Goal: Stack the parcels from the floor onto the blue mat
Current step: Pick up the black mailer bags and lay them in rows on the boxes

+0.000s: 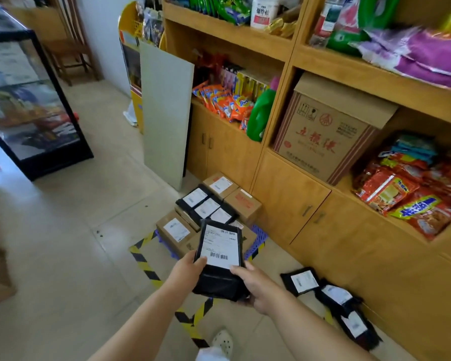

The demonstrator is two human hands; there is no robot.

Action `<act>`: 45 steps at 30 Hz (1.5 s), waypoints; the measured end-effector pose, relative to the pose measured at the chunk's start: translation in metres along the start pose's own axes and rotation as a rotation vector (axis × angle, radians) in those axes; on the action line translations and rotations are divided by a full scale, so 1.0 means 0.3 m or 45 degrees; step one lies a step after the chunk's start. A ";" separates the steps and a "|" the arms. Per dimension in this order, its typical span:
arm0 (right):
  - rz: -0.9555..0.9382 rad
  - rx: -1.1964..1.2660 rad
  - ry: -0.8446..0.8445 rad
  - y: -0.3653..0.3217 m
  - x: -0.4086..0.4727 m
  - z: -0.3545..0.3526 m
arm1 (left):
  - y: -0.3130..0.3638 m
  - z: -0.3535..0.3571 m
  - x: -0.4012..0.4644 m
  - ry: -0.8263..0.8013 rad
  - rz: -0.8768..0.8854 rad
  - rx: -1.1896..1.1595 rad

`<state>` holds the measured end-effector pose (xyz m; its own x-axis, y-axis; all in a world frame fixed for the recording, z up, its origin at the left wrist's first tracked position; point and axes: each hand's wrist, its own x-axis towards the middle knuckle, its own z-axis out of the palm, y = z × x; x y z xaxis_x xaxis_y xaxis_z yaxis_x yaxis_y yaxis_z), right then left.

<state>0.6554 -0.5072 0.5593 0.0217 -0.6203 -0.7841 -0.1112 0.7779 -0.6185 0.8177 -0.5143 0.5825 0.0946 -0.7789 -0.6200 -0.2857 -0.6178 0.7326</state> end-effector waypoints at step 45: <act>0.518 0.834 0.676 -0.369 1.327 -0.019 | 0.380 0.023 1.818 -0.839 0.185 1.279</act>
<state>0.6706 -0.8410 0.3159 -0.3702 -0.1269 -0.9202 0.5750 0.7467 -0.3343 0.8303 -1.0090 0.3259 -0.4199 -0.4491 -0.7887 -0.8944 0.0576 0.4435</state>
